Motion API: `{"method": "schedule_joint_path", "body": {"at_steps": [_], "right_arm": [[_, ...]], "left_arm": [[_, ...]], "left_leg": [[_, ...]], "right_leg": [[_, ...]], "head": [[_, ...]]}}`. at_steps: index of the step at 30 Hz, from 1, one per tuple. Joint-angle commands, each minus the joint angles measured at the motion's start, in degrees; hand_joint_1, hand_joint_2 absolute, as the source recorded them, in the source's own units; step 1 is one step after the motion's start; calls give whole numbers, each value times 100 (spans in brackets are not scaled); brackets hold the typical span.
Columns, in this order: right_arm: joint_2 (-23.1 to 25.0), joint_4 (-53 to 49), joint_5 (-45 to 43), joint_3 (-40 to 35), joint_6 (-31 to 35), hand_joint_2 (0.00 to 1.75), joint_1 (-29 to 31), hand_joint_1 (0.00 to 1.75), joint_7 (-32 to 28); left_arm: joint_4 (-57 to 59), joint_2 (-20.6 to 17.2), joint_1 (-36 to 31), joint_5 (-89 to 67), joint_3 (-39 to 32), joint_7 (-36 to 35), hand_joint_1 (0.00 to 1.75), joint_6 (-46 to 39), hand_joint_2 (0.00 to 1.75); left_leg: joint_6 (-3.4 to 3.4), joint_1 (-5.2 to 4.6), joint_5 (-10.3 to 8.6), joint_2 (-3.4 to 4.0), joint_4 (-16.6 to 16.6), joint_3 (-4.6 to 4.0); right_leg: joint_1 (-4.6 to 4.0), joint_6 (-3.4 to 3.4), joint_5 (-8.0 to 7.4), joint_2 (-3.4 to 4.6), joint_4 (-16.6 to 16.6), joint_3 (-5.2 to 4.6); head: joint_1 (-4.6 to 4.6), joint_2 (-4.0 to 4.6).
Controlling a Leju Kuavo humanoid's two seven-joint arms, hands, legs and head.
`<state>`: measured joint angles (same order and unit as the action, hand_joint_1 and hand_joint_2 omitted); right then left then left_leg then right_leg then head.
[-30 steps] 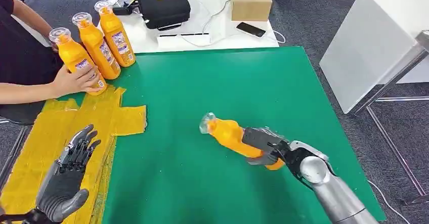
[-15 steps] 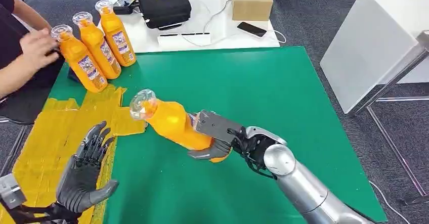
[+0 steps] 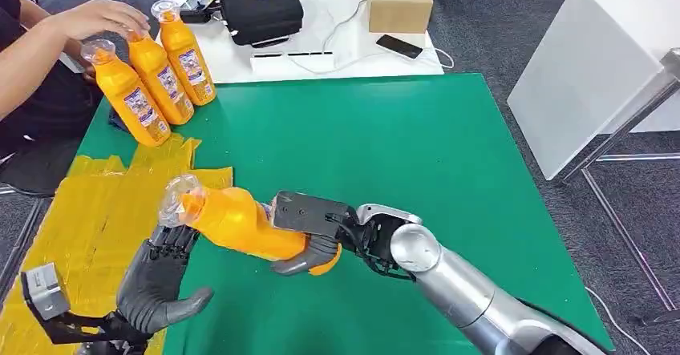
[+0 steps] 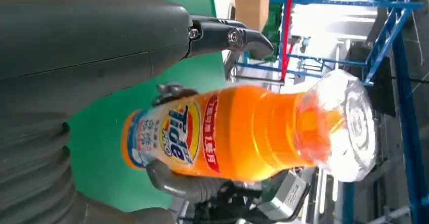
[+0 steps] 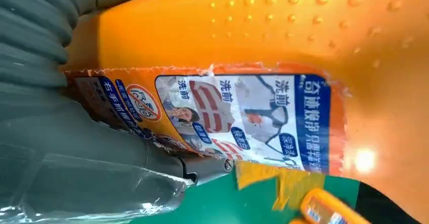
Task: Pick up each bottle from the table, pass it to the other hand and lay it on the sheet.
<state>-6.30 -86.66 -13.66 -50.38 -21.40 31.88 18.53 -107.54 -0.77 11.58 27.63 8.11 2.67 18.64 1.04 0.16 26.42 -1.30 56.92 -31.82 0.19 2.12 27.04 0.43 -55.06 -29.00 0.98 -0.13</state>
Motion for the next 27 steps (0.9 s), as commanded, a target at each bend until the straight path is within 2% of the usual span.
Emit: {"method": "schedule_joint_path", "body": {"at_steps": [1, 16, 27], "right_arm": [[-227, 508, -295, -657, -248, 175, 463, 175, -131], [-233, 492, -311, -683, -272, 175, 485, 175, -137], [-110, 615, -1194, -1085, -824, 175, 446, 175, -507]], "left_arm": [[482, -208, -256, 120, 264, -13, 0, -13, 175], [473, -204, -251, 130, 259, -11, 0, -15, 175], [647, -255, -562, 460, 524, -105, 0, 100, 175]], "left_leg": [[-2, -1, -2, 6, -6, 8], [-2, 0, -2, 6, -2, 1], [-5, 2, -2, 8, -6, 11]], "right_leg": [[0, -1, -1, -3, 5, 9], [0, -1, -2, -2, 2, 2], [-2, -3, -1, -3, 6, 12]], "head": [[0, 0], [0, 0], [0, 0]]}}
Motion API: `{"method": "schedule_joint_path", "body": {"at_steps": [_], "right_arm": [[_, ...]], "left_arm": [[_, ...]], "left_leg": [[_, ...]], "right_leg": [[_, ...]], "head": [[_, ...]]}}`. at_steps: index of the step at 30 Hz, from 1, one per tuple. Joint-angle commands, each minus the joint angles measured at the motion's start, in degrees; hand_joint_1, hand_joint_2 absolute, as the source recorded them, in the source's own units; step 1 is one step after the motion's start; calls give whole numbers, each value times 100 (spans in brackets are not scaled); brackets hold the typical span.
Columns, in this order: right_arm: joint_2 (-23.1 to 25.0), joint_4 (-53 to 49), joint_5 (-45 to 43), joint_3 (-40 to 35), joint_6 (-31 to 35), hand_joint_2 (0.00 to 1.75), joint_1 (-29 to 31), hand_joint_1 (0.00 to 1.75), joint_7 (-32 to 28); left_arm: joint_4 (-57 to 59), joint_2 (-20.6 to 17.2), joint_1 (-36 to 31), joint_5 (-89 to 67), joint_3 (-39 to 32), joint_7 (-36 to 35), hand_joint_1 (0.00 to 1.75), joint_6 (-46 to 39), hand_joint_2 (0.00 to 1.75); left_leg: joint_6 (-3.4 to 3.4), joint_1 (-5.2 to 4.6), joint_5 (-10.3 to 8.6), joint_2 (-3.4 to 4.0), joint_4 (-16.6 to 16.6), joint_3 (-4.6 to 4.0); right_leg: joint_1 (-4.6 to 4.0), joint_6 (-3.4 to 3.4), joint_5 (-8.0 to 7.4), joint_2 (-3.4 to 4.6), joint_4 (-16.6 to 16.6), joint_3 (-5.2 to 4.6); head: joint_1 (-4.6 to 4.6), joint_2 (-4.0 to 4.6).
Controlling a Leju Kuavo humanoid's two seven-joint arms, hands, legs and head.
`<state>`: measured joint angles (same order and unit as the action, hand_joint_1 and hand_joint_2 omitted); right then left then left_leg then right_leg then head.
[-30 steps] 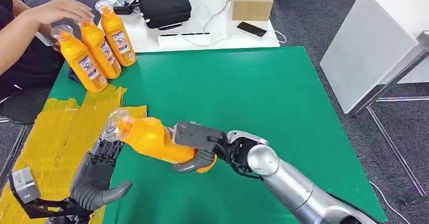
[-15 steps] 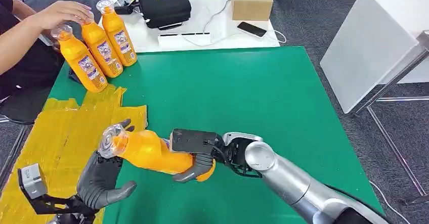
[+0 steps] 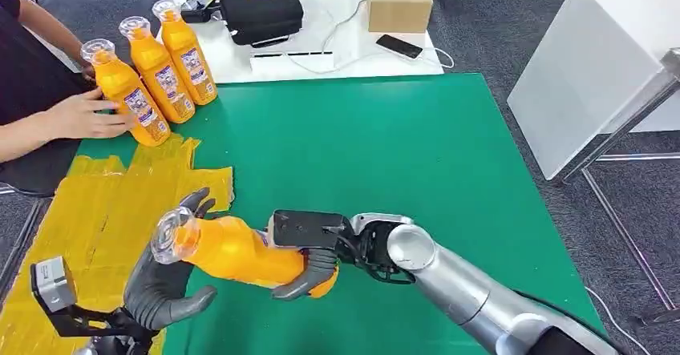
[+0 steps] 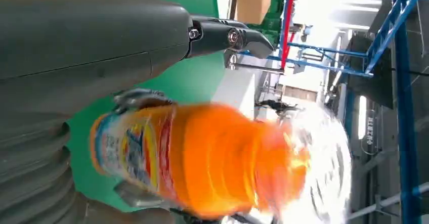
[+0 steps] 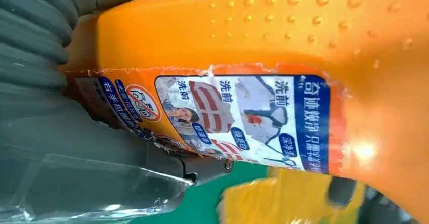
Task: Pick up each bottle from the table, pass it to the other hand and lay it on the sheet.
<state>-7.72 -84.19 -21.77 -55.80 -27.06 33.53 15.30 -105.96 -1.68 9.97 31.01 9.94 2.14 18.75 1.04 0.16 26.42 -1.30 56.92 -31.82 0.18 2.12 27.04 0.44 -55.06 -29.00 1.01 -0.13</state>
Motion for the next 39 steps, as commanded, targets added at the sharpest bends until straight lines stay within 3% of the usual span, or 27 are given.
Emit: {"method": "schedule_joint_path", "body": {"at_steps": [1, 8, 14, 19, 29, 39], "right_arm": [[41, 371, -443, -578, -312, 175, 300, 175, -209], [303, 363, -984, -859, -611, 175, 466, 175, -399], [318, 563, -1502, -1018, -894, 175, 433, 175, -607], [275, 737, -1616, -1178, -1042, 175, 482, 175, -705], [431, 1061, -1789, -1458, -1053, 175, 684, 175, -792], [414, 1063, -1800, -1519, -1042, 175, 724, 175, -819]], "left_arm": [[514, -162, -428, 120, 373, -62, 0, 85, 175], [1060, -230, -621, 1109, 736, -166, 0, 490, 175], [1137, -290, -835, 1019, 898, -65, 0, 708, 175], [1214, -565, -1083, 770, 1185, 157, 0, 1332, 175], [884, -698, -1491, -1641, 1459, 916, 0, 1293, 175], [858, -763, -1605, -2164, 1577, 1029, 0, 1248, 175]], "left_leg": [[-3, 1, -3, 3, -4, 7], [-6, 1, -2, 18, -7, 13], [-5, 2, -3, 9, -6, 10], [-4, -1, -4, 5, -5, 6], [-3, 2, -3, 9, 2, -1], [-3, 3, -1, 8, 2, 3]], "right_leg": [[-2, -2, -2, -5, 5, 8], [-2, -4, -3, 4, 5, 12], [-3, -3, -3, -2, 6, 11], [0, -2, -2, -3, 3, 7], [-3, -2, -2, 0, -2, 0], [-4, -2, -1, 0, -1, 5]], "head": [[-2, 0], [-2, 0], [-2, 0], [-2, 0], [-2, 0], [-4, 0]]}}
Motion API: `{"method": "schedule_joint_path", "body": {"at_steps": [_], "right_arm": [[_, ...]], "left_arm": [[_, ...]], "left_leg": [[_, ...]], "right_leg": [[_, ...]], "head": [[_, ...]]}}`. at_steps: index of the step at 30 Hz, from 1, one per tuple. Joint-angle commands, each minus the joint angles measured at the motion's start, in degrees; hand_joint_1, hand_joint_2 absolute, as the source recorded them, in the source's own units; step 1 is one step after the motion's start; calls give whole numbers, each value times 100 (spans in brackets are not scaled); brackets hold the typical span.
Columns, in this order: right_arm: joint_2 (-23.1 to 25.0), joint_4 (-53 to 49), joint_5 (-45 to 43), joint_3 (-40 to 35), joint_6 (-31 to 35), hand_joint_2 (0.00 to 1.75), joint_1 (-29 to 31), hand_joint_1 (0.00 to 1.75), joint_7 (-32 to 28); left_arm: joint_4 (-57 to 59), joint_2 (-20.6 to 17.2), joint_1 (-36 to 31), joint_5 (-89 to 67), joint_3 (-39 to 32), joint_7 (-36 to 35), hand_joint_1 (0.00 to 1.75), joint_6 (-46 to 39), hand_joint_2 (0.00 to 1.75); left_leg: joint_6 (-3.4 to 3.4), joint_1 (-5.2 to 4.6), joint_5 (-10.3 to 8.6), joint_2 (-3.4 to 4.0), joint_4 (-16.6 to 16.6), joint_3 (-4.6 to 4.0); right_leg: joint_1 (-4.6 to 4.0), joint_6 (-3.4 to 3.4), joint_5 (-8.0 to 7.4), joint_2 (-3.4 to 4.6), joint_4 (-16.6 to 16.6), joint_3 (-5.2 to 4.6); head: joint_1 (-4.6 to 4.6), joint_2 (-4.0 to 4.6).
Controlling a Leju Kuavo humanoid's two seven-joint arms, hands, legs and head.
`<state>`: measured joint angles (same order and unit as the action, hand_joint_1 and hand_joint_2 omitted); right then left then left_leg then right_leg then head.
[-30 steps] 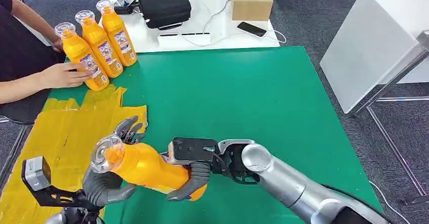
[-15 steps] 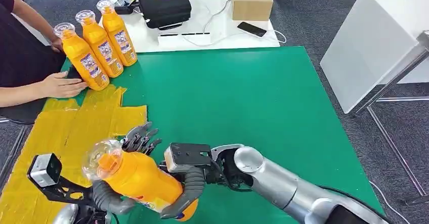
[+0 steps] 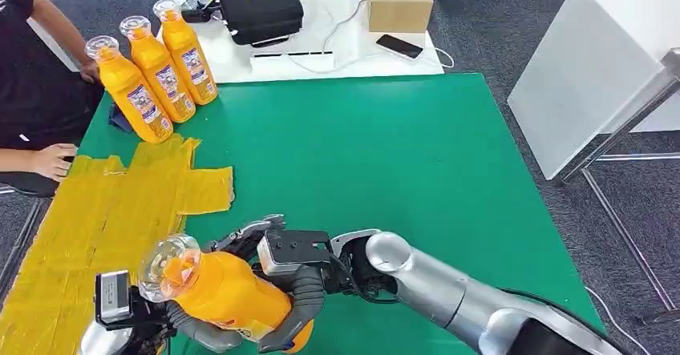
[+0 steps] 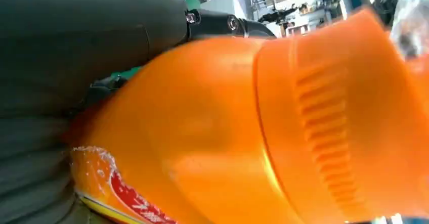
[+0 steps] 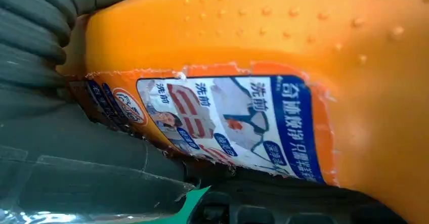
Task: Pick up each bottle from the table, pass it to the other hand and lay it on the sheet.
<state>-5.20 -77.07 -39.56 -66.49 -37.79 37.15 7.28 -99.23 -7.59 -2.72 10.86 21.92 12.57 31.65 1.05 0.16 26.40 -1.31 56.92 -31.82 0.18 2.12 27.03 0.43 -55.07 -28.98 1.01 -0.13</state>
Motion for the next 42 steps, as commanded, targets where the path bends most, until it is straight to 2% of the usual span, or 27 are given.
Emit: {"method": "schedule_joint_path", "body": {"at_steps": [1, 2, 23, 24, 25, 26, 27, 33, 37, 40, 42], "right_arm": [[164, 349, -17, -454, 32, 175, 365, 175, -20], [172, 351, -15, -454, 45, 175, 365, 175, -20], [177, 420, 73, -420, 138, 175, 349, 175, -123], [171, 432, 132, -395, 196, 175, 339, 159, -150], [195, 348, 259, -344, 370, 175, 309, 26, -135], [-17, 201, 427, -212, 463, 175, 189, 0, -38], [-162, 86, 775, -94, 631, 0, 113, 0, -63], [-932, -723, 1714, 1140, 944, 0, -893, 0, -542], [-1479, -1253, 2147, 1769, 1026, 0, -1380, 0, -461], [-1613, -1672, 2587, 1993, 1317, 0, -1594, 0, -230], [-1771, -1660, 2565, 2103, 1263, 0, -1634, 0, -319]], "left_arm": [[188, -170, -334, -139, 375, -5, 54, -38, 175], [199, -136, -309, -85, 341, 14, 175, -50, 175], [293, -57, -234, 184, 239, 35, 175, 4, 175], [296, -36, -206, 207, 195, 20, 175, -32, 175], [288, 1, -220, 232, 166, -52, 175, -87, 175], [218, 2, -53, 261, 19, -49, 175, -209, 175], [179, -2, 52, 329, -95, -60, 175, -243, 175], [-121, 71, 808, 580, -1271, -39, 175, -481, 175], [-161, 230, 1191, 459, -1976, -56, 175, -530, 175], [-406, 332, 1228, -120, -2226, -234, 175, -981, 175], [-378, 304, 1314, -137, -2283, -166, 175, -958, 175]], "left_leg": [[-6, 5, 1, 13, 2, 4], [-3, 1, 0, 9, 0, 2], [-3, 1, -1, 8, -2, 5], [-5, 4, 0, 12, -3, 11], [-4, 3, -1, 11, -3, 7], [-5, 5, 0, 12, -2, 11], [-4, 3, -1, 8, -3, 7], [-1, 5, 1, -2, -5, 12], [0, 2, 5, 2, -2, 10], [-1, 1, 4, -4, 1, 1], [-1, 1, 6, 1, 6, -4]], "right_leg": [[-6, -3, 0, 0, 1, 6], [-1, -2, 0, -1, 0, 1], [-2, -2, -1, -2, 3, 5], [-5, -3, -1, -2, 6, 12], [-3, -2, -2, -1, 5, 8], [-6, -3, -1, -2, 6, 13], [-4, -2, -1, -4, 5, 9], [-5, 1, 2, -16, 15, 18], [-2, 2, 3, -11, 12, 16], [-1, 0, 4, -17, 9, 8], [-1, 0, 4, -11, 4, 0]], "head": [[-2, 0], [0, 0], [-2, 0], [-2, 0], [-2, 0], [-2, 0], [-2, 0], [0, 0], [-2, 0], [-2, 0], [-2, 0]]}}
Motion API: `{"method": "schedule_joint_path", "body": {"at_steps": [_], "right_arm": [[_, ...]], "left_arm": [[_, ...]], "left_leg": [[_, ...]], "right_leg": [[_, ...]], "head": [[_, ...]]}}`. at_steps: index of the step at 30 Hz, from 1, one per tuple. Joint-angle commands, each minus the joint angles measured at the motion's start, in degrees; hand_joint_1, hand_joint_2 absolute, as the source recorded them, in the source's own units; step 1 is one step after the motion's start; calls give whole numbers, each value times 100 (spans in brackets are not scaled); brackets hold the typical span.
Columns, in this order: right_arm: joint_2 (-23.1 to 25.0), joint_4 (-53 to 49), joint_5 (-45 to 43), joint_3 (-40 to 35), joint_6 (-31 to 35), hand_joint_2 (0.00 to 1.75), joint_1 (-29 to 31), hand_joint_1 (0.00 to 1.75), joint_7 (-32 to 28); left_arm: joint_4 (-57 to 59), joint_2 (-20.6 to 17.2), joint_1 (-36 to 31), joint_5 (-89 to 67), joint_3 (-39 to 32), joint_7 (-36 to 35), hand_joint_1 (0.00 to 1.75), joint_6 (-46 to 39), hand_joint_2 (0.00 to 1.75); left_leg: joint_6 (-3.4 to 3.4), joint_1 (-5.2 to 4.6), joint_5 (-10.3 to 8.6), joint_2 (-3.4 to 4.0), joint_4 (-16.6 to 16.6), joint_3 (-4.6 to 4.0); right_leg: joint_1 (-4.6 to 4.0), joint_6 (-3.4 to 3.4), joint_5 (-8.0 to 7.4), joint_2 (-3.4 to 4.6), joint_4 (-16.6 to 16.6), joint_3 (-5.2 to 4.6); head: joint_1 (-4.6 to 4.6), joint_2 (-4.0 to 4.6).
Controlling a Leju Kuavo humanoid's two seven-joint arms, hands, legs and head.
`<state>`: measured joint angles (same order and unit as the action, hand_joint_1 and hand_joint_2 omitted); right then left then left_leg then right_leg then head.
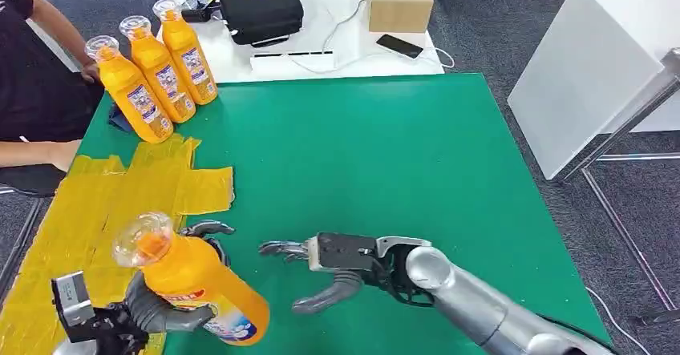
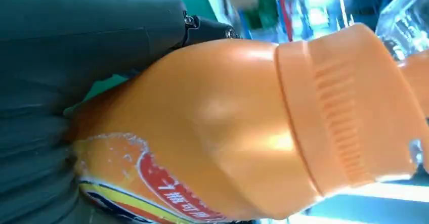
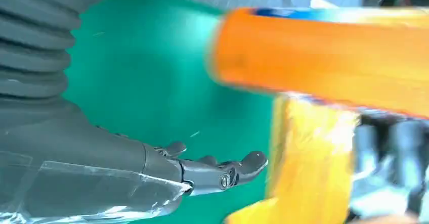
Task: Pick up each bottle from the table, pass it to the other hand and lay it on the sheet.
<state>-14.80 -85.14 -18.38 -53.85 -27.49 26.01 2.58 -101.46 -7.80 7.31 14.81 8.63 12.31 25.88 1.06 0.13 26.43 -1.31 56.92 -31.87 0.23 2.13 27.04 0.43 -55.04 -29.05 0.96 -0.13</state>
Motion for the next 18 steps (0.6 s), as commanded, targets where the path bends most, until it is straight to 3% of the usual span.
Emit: {"method": "schedule_joint_path", "body": {"at_steps": [1, 5, 8, 10, 12, 18], "right_arm": [[-835, -828, 442, 863, 206, 0, -523, 0, 108], [-799, -903, 724, 1051, 333, 0, -667, 0, 149], [-629, -1404, 1226, 1488, 697, 0, -1062, 0, 97], [-470, -1833, 1357, 1651, 888, 0, -1217, 0, 211], [-437, -2013, 1398, 1774, 1035, 0, -1356, 0, 210], [-399, -2124, 1426, 1768, 1061, 0, -1350, 0, 287]], "left_arm": [[-139, 324, 329, -536, -964, -106, 175, -367, 175], [-194, 384, 344, -1029, -1026, -42, 175, -618, 175], [-546, 446, 294, -4341, -1027, 70, 175, -2550, 175], [-694, 337, 257, -6701, -795, -249, 175, -3828, 175], [-552, 271, 321, -7598, -612, -358, 175, -4389, 175], [-463, 299, 315, -7697, -507, -396, 175, -4480, 175]], "left_leg": [[-1, 1, 0, 3, 3, -2], [-1, 1, -2, 3, 0, -1], [-3, 4, 1, 5, 2, 1], [-3, 7, 2, -6, 5, -1], [-5, 9, 7, -7, 11, 4], [-4, 5, 4, 10, 0, 10]], "right_leg": [[-2, 0, 0, -7, 1, 1], [-2, 0, -1, -6, 2, 1], [-4, -1, 1, -7, 1, 4], [-8, -2, 5, -19, 2, 7], [-10, -4, 11, -24, -4, 13], [-6, -2, 3, -5, 4, 15]], "head": [[2, 0], [2, 0], [4, 0], [2, 0], [4, 0], [4, 0]]}}
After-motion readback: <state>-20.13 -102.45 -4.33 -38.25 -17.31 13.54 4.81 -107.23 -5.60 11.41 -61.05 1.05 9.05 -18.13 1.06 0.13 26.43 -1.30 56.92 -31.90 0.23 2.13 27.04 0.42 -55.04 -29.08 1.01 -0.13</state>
